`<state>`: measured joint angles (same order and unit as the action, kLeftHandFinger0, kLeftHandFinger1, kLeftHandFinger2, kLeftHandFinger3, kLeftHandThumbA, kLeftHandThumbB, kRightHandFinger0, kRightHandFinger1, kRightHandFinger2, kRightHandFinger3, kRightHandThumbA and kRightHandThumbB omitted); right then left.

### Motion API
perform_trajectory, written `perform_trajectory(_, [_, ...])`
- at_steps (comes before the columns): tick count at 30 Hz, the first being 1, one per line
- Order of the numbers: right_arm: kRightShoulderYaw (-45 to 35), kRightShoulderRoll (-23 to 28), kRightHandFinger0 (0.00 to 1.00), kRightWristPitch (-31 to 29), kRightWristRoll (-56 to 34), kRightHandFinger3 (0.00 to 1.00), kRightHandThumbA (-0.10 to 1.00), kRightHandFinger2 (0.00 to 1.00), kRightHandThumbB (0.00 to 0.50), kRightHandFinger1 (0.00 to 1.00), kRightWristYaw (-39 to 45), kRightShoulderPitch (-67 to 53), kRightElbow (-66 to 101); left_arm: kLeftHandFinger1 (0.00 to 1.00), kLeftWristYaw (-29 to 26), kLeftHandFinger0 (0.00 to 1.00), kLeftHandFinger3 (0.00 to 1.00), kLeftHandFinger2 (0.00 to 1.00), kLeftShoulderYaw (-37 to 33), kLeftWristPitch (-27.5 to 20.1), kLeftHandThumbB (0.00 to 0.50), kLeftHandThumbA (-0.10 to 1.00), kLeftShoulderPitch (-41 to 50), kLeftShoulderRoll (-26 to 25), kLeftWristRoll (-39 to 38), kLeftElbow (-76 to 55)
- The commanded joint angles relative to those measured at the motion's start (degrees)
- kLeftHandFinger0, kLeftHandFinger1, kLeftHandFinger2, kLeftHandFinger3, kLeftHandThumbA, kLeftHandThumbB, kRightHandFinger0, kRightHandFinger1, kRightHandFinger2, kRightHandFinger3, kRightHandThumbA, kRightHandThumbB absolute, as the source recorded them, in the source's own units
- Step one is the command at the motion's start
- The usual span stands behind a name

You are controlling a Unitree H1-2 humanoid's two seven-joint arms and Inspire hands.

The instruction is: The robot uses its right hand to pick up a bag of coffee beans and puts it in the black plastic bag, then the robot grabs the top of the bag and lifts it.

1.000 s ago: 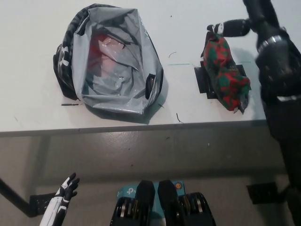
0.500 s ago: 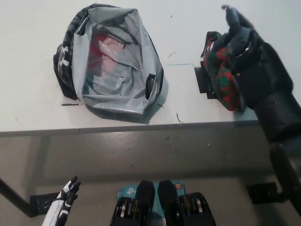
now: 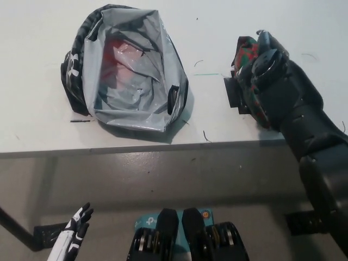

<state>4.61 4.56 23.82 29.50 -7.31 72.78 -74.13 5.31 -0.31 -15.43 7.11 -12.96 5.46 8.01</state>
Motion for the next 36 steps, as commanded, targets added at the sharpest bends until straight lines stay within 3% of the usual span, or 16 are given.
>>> perform_trajectory(1, [-0.3, -0.2, 1.00, -0.6, -3.2, 1.00, 0.97, 1.00, 0.393, 1.00, -4.8, 1.2, -0.4, 1.00, 0.3, 1.00, 1.00, 1.00, -0.2, -2.4, 0.283, 1.00, -0.1, -1.1, 0.5, -1.3])
perform_trajectory(16, [-2.6, -0.1, 1.00, -2.5, -8.9, 1.00, 0.92, 1.00, 0.353, 1.00, -2.8, -5.4, -2.2, 1.00, 0.9, 1.00, 1.00, 1.00, -0.4, -2.4, 0.280, 1.00, -0.8, -1.3, 0.3, -1.3])
perform_trajectory(18, [0.5, 0.3, 1.00, -2.5, -6.3, 1.00, 0.83, 1.00, 0.343, 1.00, -2.9, -5.6, -2.9, 1.00, 0.7, 1.00, 1.00, 1.00, -0.4, -2.3, 0.272, 1.00, -1.1, -1.7, 1.2, -1.6])
perform_trajectory(19, [2.0, 0.8, 0.92, -4.7, -5.4, 1.00, 0.48, 1.00, 0.270, 1.00, -4.1, -6.1, -2.8, 1.00, 0.8, 1.00, 1.00, 1.00, -0.4, -2.0, 0.269, 1.00, -1.2, -1.7, 1.1, -1.8])
perform_trajectory(20, [2.6, 1.0, 0.93, -5.6, -5.3, 0.97, 0.38, 1.00, 0.269, 1.00, -5.6, -6.3, -2.8, 1.00, 0.8, 1.00, 1.00, 1.00, -0.4, -1.9, 0.268, 1.00, -1.3, -1.6, 1.1, -1.9])
perform_trajectory(21, [1.5, 1.0, 0.63, -7.3, -6.7, 0.96, 0.16, 0.55, 0.199, 0.63, -10.2, -6.9, -2.4, 1.00, 0.9, 1.00, 1.00, 1.00, -0.4, -1.6, 0.267, 1.00, -1.5, -1.7, 1.1, -2.0])
perform_trajectory(23, [1.1, 1.1, 0.14, -8.4, -7.8, 0.86, 0.07, 0.35, 0.225, 0.24, -11.8, -6.9, -2.3, 1.00, 1.0, 1.00, 1.00, 1.00, -0.4, -1.4, 0.267, 1.00, -1.9, -1.7, 1.1, -2.0])
perform_trajectory(24, [-1.1, 1.4, 0.02, -10.9, -10.1, 0.53, -0.07, 0.25, 0.196, 0.10, -13.1, -7.0, -1.7, 1.00, 1.1, 1.00, 1.00, 1.00, -0.4, -1.2, 0.281, 1.00, -2.3, -1.6, 0.9, -1.9])
perform_trajectory(27, [-6.8, 1.7, 0.00, -15.2, -15.6, 0.35, -0.10, 0.29, 0.185, 0.10, -14.1, -7.0, -1.0, 1.00, 1.3, 1.00, 1.00, 1.00, -0.6, -1.7, 0.274, 1.00, -2.7, -1.9, 1.1, -1.2])
perform_trajectory(28, [-9.4, 1.9, 0.00, -15.6, -17.9, 0.38, -0.10, 0.28, 0.176, 0.05, -12.8, -6.6, -0.9, 1.00, 1.3, 1.00, 1.00, 1.00, -0.6, -1.5, 0.277, 1.00, -2.7, -2.0, 1.3, -1.4])
perform_trajectory(29, [-12.2, 2.1, 0.00, -16.2, -20.4, 0.41, -0.10, 0.41, 0.178, 0.05, -11.5, -6.5, -0.6, 1.00, 1.2, 1.00, 1.00, 1.00, -0.6, -0.9, 0.285, 1.00, -2.6, -2.0, 1.5, -1.7])
perform_trajectory(31, [-16.1, 2.3, 0.00, -18.2, -23.5, 0.41, -0.10, 0.51, 0.188, 0.05, -9.9, -6.7, 0.1, 1.00, 1.2, 1.00, 1.00, 1.00, -0.7, -0.5, 0.286, 1.00, -2.6, -2.0, 1.6, -2.0])
perform_trajectory(32, [-18.0, 2.3, 0.01, -18.9, -25.3, 0.62, -0.10, 0.60, 0.191, 0.14, -9.2, -6.7, 0.3, 1.00, 1.2, 1.00, 1.00, 1.00, -0.7, -0.4, 0.291, 1.00, -2.7, -2.0, 1.7, -2.0])
perform_trajectory(33, [-21.6, 2.3, 0.00, -19.7, -28.5, 0.56, -0.10, 0.67, 0.194, 0.20, -8.1, -6.7, 0.6, 1.00, 1.2, 1.00, 1.00, 1.00, -0.7, -0.3, 0.292, 1.00, -2.7, -2.0, 1.8, -2.0])
perform_trajectory(34, [-25.2, 2.3, 0.00, -20.0, -31.8, 0.48, -0.10, 0.68, 0.180, 0.20, -6.4, -6.7, 0.7, 1.00, 1.2, 1.00, 1.00, 1.00, -0.7, -0.2, 0.295, 1.00, -2.8, -2.0, 1.9, -2.0])
perform_trajectory(36, [-31.4, 2.4, 0.00, -19.1, -37.6, 0.60, -0.10, 0.67, 0.160, 0.17, -3.9, -6.4, 0.5, 1.00, 1.1, 1.00, 1.00, 1.00, -0.8, -0.3, 0.295, 1.00, -2.9, -2.0, 2.0, -1.9])
